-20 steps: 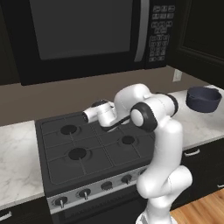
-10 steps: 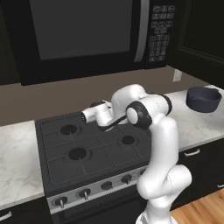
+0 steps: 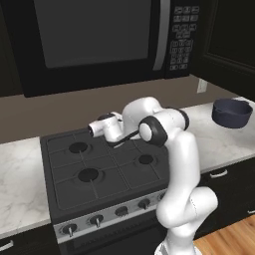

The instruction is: Pick the kettle from the cabinet and place it on a stove burner. Then pick the pot from the counter and place it on another stove burner. Finally, turn both burners on.

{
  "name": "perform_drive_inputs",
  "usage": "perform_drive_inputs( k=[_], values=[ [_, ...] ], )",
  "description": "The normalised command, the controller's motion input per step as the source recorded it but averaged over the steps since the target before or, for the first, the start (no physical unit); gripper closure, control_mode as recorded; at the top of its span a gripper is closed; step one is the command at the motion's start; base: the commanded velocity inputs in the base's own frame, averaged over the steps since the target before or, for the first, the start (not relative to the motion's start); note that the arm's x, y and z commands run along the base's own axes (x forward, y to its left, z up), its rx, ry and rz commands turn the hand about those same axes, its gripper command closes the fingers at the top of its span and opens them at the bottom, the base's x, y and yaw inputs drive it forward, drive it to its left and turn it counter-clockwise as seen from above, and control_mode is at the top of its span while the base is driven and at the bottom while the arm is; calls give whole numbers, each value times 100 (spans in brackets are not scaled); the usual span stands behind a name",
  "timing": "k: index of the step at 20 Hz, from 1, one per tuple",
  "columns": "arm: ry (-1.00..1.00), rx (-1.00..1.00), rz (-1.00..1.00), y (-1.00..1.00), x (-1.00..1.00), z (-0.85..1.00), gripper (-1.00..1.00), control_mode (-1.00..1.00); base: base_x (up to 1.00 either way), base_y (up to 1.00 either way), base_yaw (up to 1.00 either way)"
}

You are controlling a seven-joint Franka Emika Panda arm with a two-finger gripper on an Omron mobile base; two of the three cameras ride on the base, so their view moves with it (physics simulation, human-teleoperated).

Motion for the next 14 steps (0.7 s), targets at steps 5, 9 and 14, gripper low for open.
perform_drive_inputs(
  k=[5,9,14],
  values=[
    [-2,0,-3,2,17,-25,100,-100,0,0,0],
    [-3,-1,-1,0,9,-34,100,-100,0,0,0],
    [-2,-1,0,0,0,-27,100,-100,0,0,0]
  ],
)
